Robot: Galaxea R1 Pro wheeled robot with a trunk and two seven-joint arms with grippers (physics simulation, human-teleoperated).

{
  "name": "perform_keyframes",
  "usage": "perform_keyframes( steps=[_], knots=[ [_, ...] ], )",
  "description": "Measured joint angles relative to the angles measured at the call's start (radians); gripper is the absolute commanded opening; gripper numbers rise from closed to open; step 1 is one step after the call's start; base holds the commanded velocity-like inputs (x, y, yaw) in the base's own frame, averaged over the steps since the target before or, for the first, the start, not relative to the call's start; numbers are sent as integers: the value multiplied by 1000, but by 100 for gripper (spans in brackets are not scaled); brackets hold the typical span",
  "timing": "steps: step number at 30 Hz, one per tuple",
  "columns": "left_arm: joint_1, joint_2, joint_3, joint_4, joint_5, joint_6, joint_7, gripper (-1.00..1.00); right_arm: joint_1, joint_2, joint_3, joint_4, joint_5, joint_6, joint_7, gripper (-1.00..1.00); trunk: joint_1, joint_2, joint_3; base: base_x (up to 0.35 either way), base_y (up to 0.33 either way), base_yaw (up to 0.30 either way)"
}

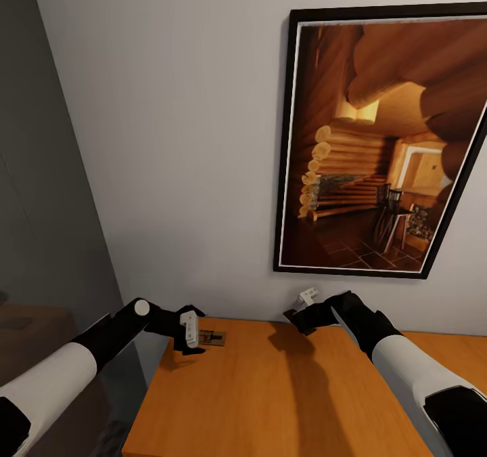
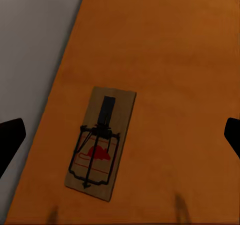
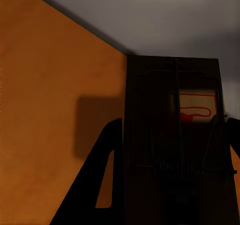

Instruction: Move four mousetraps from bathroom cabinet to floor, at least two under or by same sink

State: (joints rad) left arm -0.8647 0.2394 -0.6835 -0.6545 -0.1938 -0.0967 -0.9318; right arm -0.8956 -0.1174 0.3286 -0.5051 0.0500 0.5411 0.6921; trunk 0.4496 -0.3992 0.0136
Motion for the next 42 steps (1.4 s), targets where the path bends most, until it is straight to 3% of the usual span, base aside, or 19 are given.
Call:
perform_keyframes(
  steps=[2, 12, 19, 23, 30, 42],
  knots=[
    [0, 5, 0, 16, 0, -47, -1, 100, 0, 0, 0, 0, 0, 0, 0, -100, 0, 0, 0, 0, 0, 0],
    [0, 11, 2, 83, -2, -160, 0, 100, 0, 0, 0, 1, 0, 0, 0, -100, 0, 0, 0, 0, 0, 0],
    [0, 12, 22, 85, 0, -165, 1, 100, 0, 0, 0, 1, 0, 0, 0, -100, 0, 0, 0, 0, 0, 0],
    [1, 12, 60, 85, 1, -166, -9, 100, 0, 0, 0, 1, 0, 0, 0, -100, 0, 0, 0, 0, 0, 0],
    [0, 4, 103, 85, 1, -169, -96, 100, 0, 0, 0, 1, 0, 0, 0, -100, 0, 0, 0, 0, 0, 0],
    [0, -3, 268, 81, 2, -162, -143, 100, 0, 7, 0, 6, 0, 0, 0, -100, 0, 0, 0, 0, 0, 0]
  ],
)
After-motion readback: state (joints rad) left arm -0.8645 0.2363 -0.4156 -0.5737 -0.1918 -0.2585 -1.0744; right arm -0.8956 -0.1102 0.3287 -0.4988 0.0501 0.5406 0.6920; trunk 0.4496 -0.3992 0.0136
